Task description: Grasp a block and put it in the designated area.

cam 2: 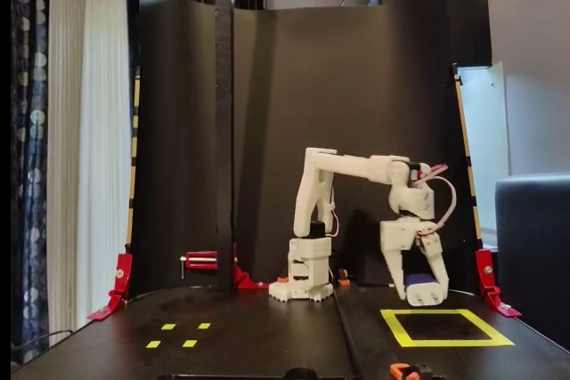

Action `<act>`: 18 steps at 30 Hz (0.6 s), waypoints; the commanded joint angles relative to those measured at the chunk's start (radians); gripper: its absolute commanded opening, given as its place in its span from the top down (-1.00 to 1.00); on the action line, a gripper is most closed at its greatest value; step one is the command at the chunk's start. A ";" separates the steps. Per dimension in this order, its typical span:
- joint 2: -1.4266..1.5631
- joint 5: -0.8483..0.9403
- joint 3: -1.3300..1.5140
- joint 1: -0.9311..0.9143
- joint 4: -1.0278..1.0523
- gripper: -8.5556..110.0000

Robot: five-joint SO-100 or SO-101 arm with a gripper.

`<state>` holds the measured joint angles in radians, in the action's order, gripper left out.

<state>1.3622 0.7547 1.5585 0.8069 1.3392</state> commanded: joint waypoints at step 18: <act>-0.144 -0.034 -0.043 0.043 -0.101 0.47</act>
<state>1.2195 0.7271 1.5570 0.8590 1.2487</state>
